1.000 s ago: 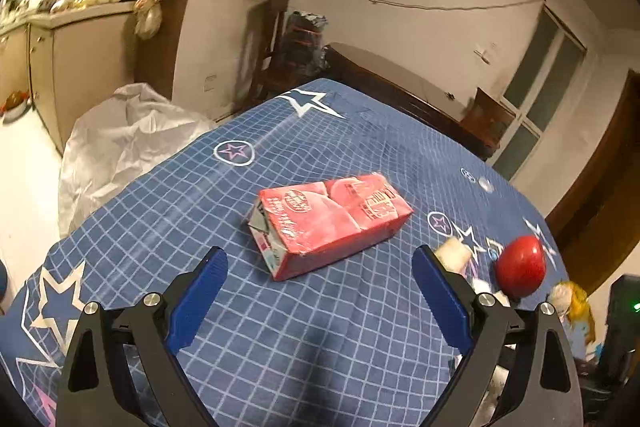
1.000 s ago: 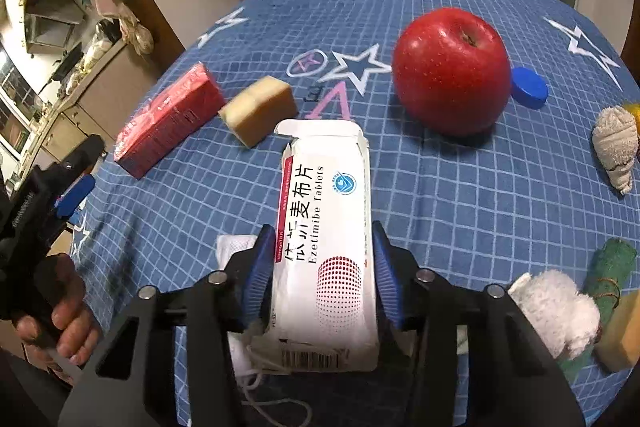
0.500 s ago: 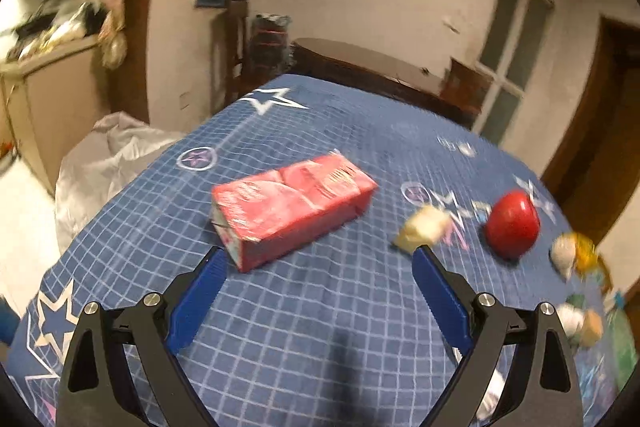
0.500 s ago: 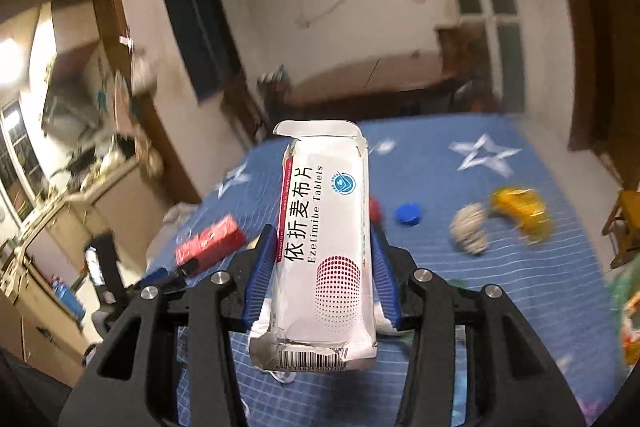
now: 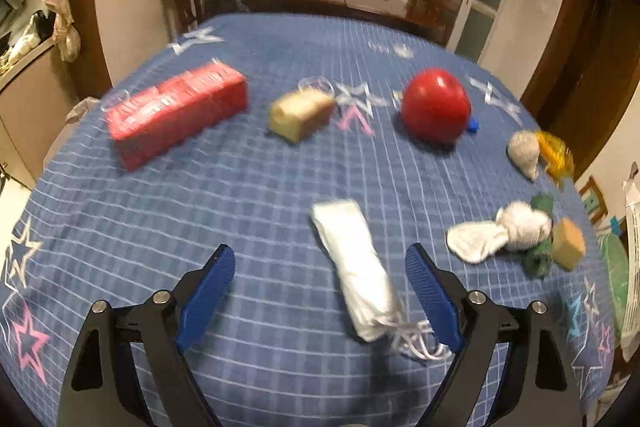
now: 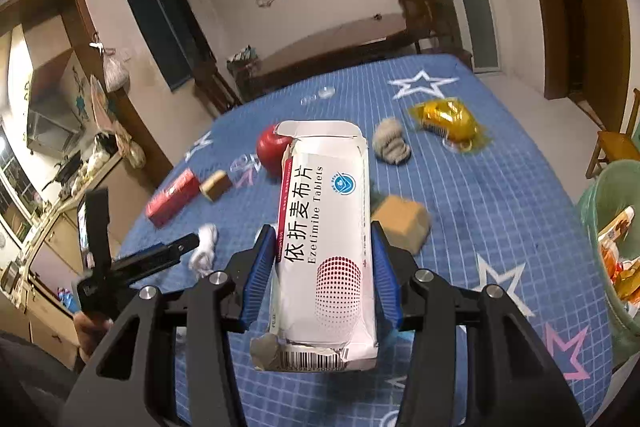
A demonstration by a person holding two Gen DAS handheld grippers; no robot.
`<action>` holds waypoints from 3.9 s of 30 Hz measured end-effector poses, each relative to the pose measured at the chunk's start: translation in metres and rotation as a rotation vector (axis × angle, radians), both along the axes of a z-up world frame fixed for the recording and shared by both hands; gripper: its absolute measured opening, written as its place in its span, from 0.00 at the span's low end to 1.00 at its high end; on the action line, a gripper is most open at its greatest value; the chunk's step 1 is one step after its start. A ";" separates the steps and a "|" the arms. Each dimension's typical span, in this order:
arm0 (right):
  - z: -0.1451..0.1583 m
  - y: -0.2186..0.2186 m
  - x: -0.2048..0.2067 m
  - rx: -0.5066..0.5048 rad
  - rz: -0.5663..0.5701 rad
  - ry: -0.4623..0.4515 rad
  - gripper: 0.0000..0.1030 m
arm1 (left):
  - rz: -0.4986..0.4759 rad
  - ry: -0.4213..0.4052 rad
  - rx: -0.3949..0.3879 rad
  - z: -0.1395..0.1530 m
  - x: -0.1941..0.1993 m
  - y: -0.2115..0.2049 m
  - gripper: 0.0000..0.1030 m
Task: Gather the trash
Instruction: 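Grasp the white tablet box with the right gripper while the left grasps the white mask, then carry the white tablet box and white mask over the green bin, then open both grippers to drop the box and mask into the bin, then move both open grippers back over the table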
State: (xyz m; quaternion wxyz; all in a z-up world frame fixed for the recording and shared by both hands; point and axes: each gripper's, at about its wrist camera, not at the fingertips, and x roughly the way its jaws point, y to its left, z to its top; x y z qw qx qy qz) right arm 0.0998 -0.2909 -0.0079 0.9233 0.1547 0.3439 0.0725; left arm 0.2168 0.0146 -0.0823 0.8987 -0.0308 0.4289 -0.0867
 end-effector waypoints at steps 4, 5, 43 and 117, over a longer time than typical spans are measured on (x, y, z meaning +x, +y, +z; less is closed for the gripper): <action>-0.013 0.000 -0.002 0.012 0.022 0.016 0.44 | -0.003 0.030 0.057 -0.015 0.000 -0.014 0.65; -0.015 -0.002 -0.003 0.014 0.025 0.016 0.44 | -0.003 0.024 0.070 -0.016 -0.001 -0.015 0.61; 0.036 -0.139 -0.040 -0.077 -0.271 -0.010 0.44 | -0.338 -0.272 0.117 0.103 -0.044 -0.267 0.26; -0.002 -0.297 -0.098 -0.106 -0.590 0.108 0.60 | -0.901 -0.149 0.049 0.052 -0.099 -0.478 0.75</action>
